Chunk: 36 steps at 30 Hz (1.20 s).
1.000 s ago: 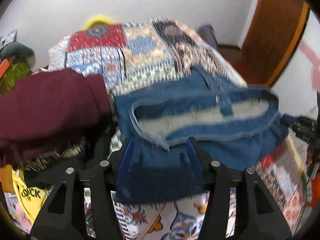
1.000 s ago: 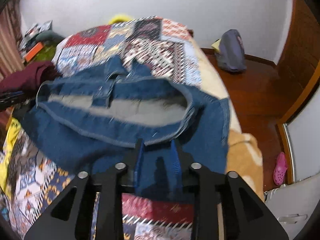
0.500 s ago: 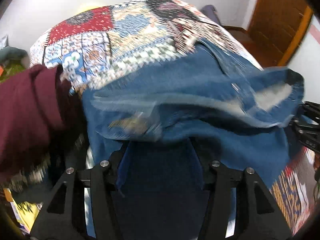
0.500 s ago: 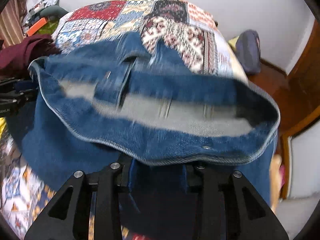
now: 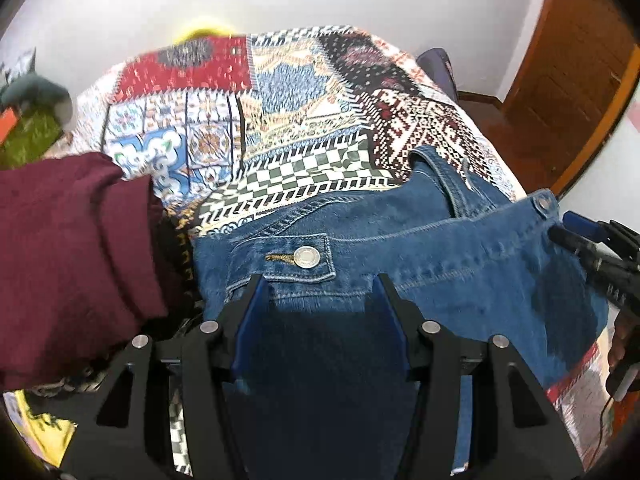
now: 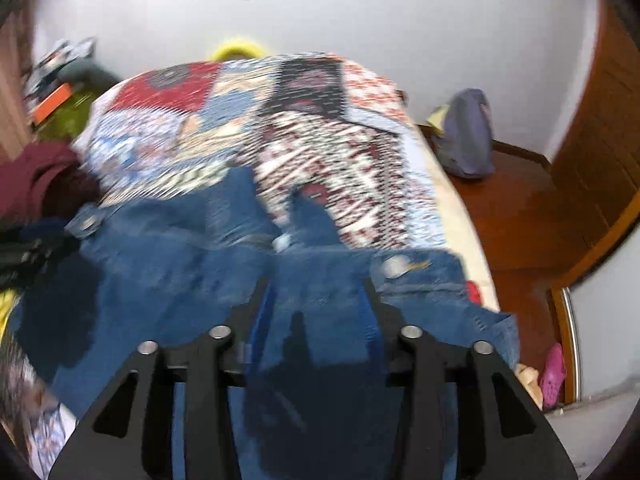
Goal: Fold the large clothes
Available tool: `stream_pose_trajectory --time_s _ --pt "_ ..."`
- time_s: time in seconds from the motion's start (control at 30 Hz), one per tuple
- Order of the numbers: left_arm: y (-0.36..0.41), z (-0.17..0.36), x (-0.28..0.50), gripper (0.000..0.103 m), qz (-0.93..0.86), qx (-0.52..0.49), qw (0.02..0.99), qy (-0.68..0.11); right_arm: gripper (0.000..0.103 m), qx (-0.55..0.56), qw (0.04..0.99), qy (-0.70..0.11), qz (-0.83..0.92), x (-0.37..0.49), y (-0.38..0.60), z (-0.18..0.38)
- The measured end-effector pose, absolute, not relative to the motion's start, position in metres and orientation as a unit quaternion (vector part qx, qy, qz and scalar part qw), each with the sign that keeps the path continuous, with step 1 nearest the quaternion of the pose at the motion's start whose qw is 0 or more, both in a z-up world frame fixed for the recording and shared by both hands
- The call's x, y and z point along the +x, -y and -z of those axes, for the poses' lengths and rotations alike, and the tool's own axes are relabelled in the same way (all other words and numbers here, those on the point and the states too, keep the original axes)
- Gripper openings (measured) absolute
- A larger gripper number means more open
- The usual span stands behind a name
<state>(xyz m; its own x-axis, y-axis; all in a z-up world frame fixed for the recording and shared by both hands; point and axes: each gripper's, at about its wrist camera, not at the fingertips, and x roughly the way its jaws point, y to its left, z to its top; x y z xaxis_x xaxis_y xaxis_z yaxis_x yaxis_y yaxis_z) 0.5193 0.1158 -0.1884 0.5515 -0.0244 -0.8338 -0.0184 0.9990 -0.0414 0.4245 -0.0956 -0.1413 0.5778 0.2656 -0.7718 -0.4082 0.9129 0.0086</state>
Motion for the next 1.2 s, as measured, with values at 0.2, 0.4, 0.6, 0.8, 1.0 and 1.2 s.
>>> stream_pose_trajectory --time_s 0.2,0.4,0.6,0.8,1.0,1.2 --pt "-0.093 0.187 0.481 0.054 0.047 -0.008 0.880 -0.472 0.049 -0.118 0.863 -0.422 -0.250 0.382 0.061 0.153" --pt "-0.076 0.216 0.456 0.054 0.050 0.004 0.870 -0.490 0.072 -0.141 0.853 -0.439 -0.246 0.367 0.055 0.177" --pt "-0.082 0.232 0.441 0.057 0.044 -0.003 0.875 -0.482 0.074 -0.124 0.849 -0.474 -0.197 0.373 0.093 0.196" --pt "-0.092 0.237 0.413 0.059 0.009 0.020 0.883 -0.469 0.074 -0.070 0.858 -0.486 -0.152 0.358 0.147 0.199" --pt "-0.126 0.232 0.385 0.059 -0.026 -0.037 0.887 -0.459 0.075 -0.121 0.871 -0.467 -0.093 0.332 0.165 0.187" --pt "-0.152 0.231 0.367 0.059 -0.065 -0.104 0.879 -0.461 0.075 -0.065 0.867 -0.478 -0.122 0.313 0.171 0.181"
